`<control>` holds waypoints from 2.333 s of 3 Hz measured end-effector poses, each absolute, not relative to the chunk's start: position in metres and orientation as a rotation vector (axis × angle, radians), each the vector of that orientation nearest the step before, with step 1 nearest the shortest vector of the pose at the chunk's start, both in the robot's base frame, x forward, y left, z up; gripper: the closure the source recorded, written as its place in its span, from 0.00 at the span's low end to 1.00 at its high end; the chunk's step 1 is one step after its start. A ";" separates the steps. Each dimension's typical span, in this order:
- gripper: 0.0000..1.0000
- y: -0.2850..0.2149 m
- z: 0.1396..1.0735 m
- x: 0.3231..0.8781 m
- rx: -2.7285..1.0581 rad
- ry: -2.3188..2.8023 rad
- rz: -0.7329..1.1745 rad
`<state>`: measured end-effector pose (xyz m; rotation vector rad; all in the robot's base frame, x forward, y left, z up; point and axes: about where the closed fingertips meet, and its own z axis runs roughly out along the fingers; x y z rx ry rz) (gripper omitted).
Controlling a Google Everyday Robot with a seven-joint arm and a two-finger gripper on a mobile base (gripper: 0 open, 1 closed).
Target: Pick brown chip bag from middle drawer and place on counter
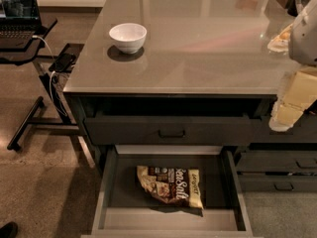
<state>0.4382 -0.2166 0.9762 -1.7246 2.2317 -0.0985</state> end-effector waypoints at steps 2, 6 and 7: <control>0.00 -0.212 0.968 0.435 -1.743 2.216 -0.074; 0.00 -0.185 0.814 0.421 -1.794 2.046 0.141; 0.00 -0.179 0.797 0.421 -1.793 2.027 0.168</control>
Offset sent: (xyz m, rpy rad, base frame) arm -0.0075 0.0091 -0.0254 0.0265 0.0415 0.0453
